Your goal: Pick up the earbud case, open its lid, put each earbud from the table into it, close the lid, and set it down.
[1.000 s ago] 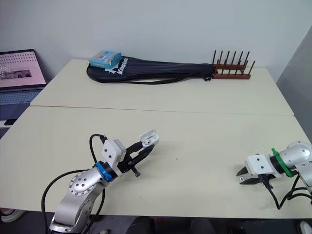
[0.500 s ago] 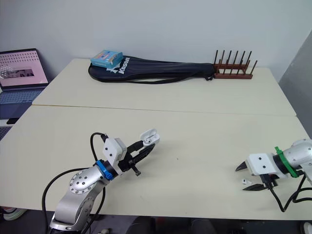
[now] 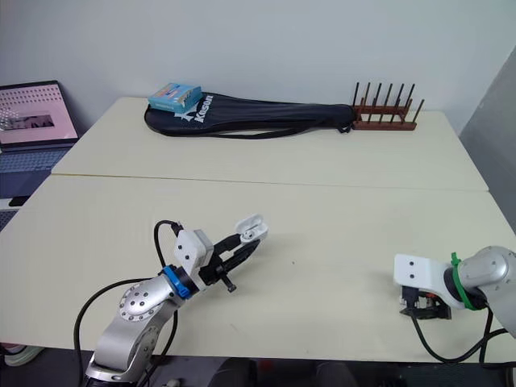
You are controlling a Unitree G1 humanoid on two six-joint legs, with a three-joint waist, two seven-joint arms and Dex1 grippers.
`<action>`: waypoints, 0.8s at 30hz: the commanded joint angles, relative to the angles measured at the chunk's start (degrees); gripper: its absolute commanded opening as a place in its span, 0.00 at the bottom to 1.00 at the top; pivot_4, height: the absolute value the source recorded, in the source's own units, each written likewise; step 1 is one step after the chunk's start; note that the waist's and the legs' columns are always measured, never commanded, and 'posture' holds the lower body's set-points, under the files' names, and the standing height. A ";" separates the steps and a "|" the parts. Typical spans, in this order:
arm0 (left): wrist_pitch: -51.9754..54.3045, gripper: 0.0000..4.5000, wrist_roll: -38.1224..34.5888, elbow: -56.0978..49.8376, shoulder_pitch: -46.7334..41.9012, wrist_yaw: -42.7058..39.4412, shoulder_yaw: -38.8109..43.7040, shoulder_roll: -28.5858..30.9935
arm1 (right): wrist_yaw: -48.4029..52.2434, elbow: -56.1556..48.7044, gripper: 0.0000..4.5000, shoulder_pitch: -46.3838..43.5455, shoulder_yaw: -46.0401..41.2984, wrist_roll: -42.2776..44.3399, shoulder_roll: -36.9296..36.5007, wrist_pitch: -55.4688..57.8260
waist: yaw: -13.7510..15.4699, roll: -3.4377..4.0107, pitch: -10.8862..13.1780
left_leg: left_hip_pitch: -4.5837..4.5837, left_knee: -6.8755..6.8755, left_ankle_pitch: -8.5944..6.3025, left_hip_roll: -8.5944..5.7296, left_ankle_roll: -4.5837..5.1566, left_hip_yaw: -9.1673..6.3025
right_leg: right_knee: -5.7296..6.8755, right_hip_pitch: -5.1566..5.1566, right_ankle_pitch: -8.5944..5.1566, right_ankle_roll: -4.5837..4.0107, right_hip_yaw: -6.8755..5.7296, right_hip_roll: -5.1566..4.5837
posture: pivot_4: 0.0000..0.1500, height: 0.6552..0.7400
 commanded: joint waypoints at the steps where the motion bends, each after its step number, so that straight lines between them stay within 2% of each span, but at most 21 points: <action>1: -0.95 0.17 -0.53 -1.32 -0.01 0.02 0.41 -0.09 | -0.34 0.70 0.71 -1.75 1.18 -1.31 -0.16 -0.41 | -0.01 0.00 0.00 | 0.00 0.00 0.00 0.01 0.00 -0.01 | 0.00 0.00 0.00 0.00 -0.01 0.00 | 1.00 0.56; 8: -0.98 0.17 -0.36 -1.72 0.50 0.49 0.28 -0.23 | 0.09 2.81 0.71 -2.32 2.74 -1.48 -0.46 -0.91 | -0.01 -0.02 0.01 | 0.00 0.00 0.00 0.00 0.00 0.00 | -0.01 0.01 -0.01 0.01 0.00 0.00 | 1.00 0.56; 11: -1.03 0.17 -0.33 -1.67 0.47 0.57 0.18 -0.34 | 0.69 3.00 0.59 -2.15 2.94 -1.03 -0.44 -0.46 | 0.00 -0.05 -0.01 | 0.00 0.00 0.00 0.00 0.00 -0.01 | -0.01 0.02 -0.02 0.03 -0.01 0.00 | 1.00 0.56; 17: -1.03 0.17 -0.38 -1.17 -0.08 0.45 0.15 -0.43 | 1.34 2.90 0.13 -2.53 2.96 -0.66 -0.41 -0.07 | -0.03 -0.16 -0.03 | 0.03 0.02 0.00 0.02 0.00 0.00 | -0.02 0.04 -0.03 0.05 0.00 0.01 | 1.00 0.56; 18: -1.03 0.17 -0.38 -1.13 -0.13 0.43 0.14 -0.44 | 1.54 2.59 0.08 -2.60 2.73 -0.28 -0.38 0.05 | -0.03 -0.16 -0.03 | 0.03 0.02 0.00 0.02 0.00 0.00 | -0.01 0.04 -0.03 0.05 0.00 0.01 | 1.00 0.56; 24: -1.47 0.17 -0.38 0.00 -0.86 -0.06 0.29 -0.36 | 2.35 1.15 0.08 -5.69 1.72 1.85 0.52 0.65 | -0.04 -0.15 -0.02 | 0.01 0.01 0.00 0.01 0.00 0.01 | -0.01 0.01 -0.01 0.01 0.01 0.00 | 1.00 0.56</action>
